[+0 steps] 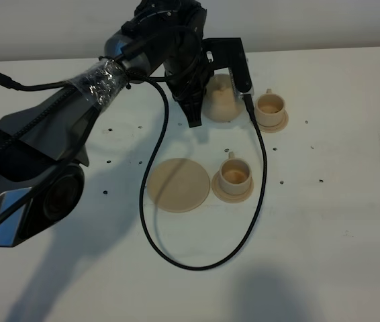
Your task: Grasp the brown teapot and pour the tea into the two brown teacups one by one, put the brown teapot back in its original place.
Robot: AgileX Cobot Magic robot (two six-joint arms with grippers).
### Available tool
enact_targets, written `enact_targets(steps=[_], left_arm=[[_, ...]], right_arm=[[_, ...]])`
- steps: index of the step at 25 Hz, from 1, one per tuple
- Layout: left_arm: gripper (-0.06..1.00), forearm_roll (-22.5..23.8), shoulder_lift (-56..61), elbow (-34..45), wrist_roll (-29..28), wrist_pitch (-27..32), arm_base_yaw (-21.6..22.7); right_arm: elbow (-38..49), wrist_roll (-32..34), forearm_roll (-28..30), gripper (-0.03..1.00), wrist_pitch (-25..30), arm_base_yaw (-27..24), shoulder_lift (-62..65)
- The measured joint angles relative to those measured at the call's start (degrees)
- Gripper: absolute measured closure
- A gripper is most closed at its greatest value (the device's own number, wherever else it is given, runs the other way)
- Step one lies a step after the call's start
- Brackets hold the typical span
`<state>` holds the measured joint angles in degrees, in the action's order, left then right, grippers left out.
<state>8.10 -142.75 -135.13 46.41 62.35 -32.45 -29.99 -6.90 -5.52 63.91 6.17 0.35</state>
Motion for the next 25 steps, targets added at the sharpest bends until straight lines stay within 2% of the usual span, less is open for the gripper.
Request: enact_targets(steps=[7,16,25], left_arm=[[0.86,3.6,-0.4,-0.8,0.2,-3.2,0.0],[0.86,4.9,-0.4,-0.8,0.1,-8.9,-0.1],[0.86,11.4,-1.3,-0.8,-0.7,-13.6,-1.9]], right_arm=[[0.0,0.0,0.0,0.94,0.0,0.0,0.0],[0.0,0.0,0.0,0.94,0.0,0.0,0.0],[0.0,0.0,0.0,0.94,0.0,0.0,0.0]])
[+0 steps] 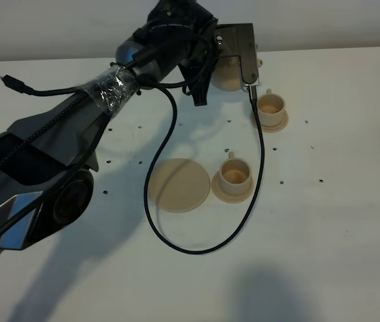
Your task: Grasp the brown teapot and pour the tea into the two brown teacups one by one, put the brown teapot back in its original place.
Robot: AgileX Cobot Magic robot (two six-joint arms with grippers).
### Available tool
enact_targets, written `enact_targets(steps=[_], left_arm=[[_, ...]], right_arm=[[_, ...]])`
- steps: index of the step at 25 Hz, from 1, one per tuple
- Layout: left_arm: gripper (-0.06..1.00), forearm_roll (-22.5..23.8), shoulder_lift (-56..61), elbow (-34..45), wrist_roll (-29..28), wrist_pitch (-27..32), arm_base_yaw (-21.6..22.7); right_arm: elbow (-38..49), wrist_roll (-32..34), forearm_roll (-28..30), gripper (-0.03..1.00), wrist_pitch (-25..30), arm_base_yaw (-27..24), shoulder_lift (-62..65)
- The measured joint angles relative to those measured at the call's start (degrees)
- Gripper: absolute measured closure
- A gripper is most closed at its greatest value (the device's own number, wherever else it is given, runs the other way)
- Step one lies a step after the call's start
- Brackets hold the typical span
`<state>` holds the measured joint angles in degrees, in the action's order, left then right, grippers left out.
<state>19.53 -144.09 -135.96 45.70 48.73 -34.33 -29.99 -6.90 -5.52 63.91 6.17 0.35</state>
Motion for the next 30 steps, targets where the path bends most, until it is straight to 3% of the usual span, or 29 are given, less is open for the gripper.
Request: enact_targets(steps=[30], left_arm=[[0.86,13.5,-1.9,1.7,-0.2,-5.2,-2.6]], right_arm=[[0.0,0.0,0.0,0.94,0.0,0.0,0.0]])
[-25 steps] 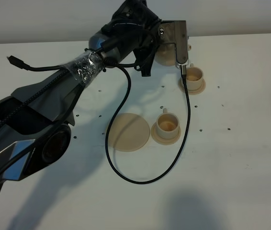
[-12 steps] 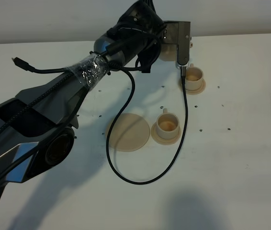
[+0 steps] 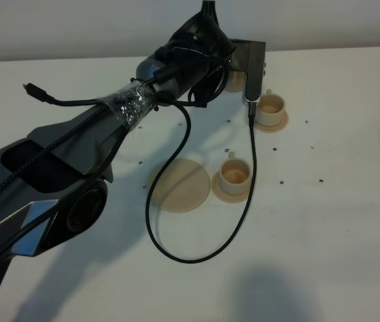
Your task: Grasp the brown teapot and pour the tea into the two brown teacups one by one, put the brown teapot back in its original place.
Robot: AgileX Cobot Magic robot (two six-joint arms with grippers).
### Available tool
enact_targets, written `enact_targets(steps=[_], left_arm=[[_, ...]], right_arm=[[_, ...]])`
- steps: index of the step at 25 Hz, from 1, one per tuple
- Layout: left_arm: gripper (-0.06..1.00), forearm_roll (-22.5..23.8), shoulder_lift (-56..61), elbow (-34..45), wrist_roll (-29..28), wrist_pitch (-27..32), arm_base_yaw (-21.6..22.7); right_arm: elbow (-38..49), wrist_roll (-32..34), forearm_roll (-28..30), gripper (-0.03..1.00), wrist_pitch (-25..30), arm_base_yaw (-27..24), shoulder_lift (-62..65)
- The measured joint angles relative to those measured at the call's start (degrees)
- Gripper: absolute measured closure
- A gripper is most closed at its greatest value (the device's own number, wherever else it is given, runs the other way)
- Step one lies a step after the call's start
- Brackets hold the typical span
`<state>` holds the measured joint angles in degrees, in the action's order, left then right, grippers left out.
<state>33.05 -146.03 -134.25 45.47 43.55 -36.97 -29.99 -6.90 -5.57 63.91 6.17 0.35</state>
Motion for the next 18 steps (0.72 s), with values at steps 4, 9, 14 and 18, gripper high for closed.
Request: enact_targets(steps=[4,9,14,18], left_arm=[[0.86,1.9,-1.2,0.1,-0.3,-0.2,-0.8],[0.86,3.5,-2.1,0.2,-1.3,-1.1,-1.7],[0.86,6.8,-2.4,0.3,-3.9,-1.6,-2.4],[0.86,9.5,-2.4,0.3,-4.5,-1.9,-2.9]], right_arm=[[0.0,0.0,0.0,0.94,0.0,0.0,0.0],[0.0,0.0,0.0,0.94,0.0,0.0,0.0],[0.0,0.0,0.0,0.94,0.0,0.0,0.0],[0.0,0.0,0.0,0.94,0.0,0.0,0.0]])
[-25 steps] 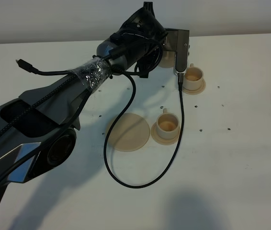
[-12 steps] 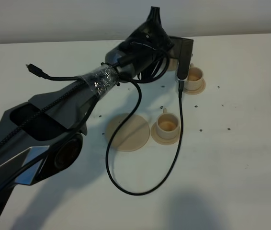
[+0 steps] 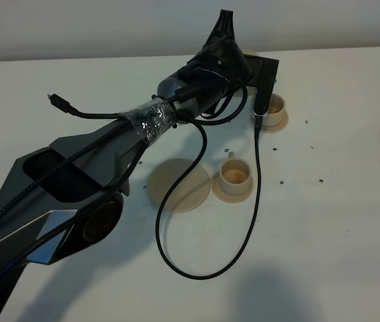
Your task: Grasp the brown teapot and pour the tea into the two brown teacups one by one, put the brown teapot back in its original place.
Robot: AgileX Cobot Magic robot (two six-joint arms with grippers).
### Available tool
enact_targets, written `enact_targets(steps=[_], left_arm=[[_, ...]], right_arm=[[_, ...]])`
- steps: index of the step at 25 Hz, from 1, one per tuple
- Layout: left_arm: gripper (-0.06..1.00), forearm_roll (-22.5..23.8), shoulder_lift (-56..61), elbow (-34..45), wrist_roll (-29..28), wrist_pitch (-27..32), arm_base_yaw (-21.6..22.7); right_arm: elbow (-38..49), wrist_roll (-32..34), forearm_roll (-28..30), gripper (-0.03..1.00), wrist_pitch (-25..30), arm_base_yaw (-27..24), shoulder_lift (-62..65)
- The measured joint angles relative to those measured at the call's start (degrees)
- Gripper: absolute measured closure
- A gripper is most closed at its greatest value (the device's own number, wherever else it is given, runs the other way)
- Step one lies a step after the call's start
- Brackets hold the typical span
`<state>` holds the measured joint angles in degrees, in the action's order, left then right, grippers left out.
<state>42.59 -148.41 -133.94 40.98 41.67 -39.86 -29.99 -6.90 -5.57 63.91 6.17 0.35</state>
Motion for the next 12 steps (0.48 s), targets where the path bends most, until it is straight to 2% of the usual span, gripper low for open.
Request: enact_targets(steps=[7,12], left_arm=[[0.86,2.6,0.0,0.0,0.6,-0.1,-0.2],[0.86,2.8,-0.1,0.0,5.2,-0.1,-0.2]], right_arm=[[0.0,0.0,0.0,0.94,0.0,0.0,0.0],[0.0,0.0,0.0,0.94,0.0,0.0,0.0]])
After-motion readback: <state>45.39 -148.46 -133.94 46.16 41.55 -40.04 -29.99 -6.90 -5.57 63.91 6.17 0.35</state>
